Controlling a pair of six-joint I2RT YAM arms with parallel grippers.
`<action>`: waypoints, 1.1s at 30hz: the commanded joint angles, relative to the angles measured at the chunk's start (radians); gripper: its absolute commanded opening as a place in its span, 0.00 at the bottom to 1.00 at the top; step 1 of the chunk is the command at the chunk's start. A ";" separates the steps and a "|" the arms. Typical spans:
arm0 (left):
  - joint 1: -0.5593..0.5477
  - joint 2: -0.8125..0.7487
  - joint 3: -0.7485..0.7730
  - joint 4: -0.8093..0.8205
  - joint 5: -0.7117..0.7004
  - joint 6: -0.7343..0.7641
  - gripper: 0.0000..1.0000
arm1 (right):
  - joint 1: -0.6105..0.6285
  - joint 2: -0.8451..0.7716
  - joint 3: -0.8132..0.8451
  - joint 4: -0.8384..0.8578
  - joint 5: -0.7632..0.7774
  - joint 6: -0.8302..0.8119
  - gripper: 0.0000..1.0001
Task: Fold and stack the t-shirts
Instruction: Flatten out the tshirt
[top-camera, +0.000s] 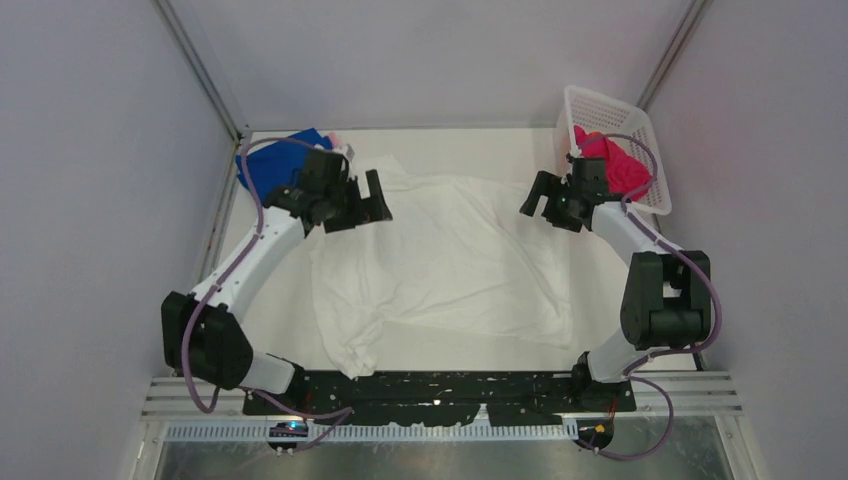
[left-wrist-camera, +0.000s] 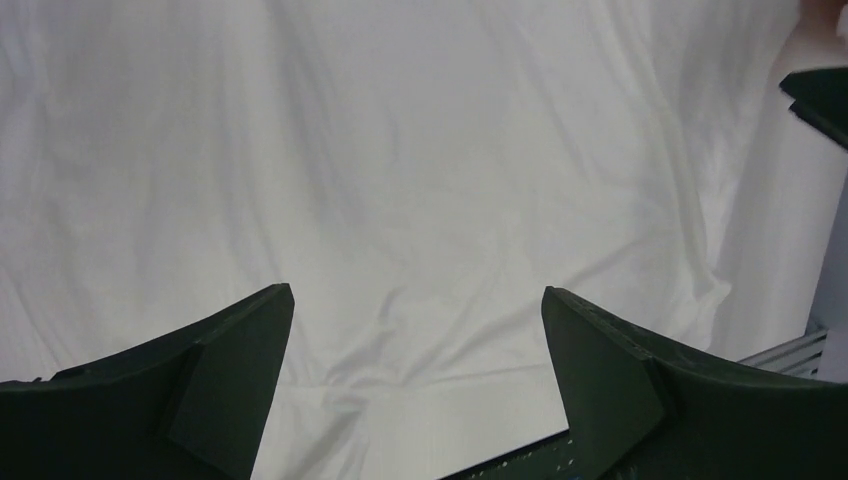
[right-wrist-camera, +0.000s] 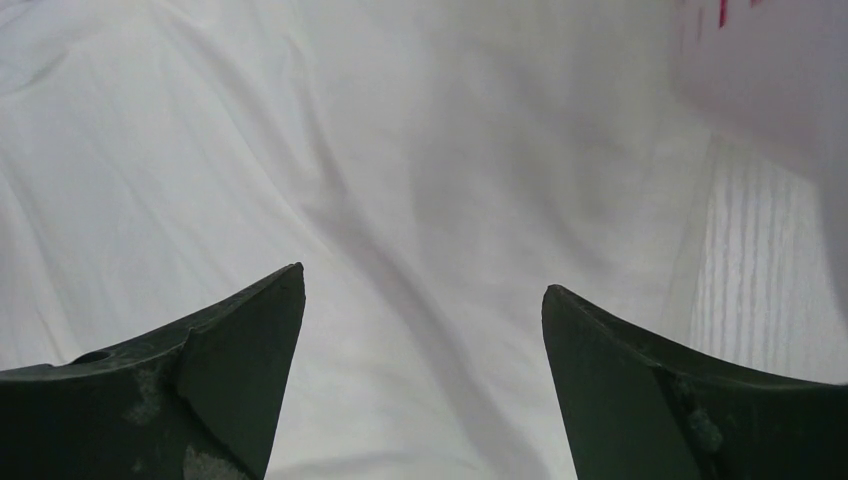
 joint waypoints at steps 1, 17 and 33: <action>-0.068 -0.183 -0.359 0.045 -0.108 -0.102 1.00 | 0.032 -0.090 -0.074 0.075 -0.005 -0.045 0.96; -0.146 -0.572 -0.712 -0.023 -0.153 -0.185 1.00 | -0.162 0.100 0.172 -0.029 -0.071 -0.073 0.95; -0.146 -0.524 -0.694 -0.012 -0.101 -0.152 1.00 | -0.243 0.251 0.217 -0.018 -0.521 0.126 0.96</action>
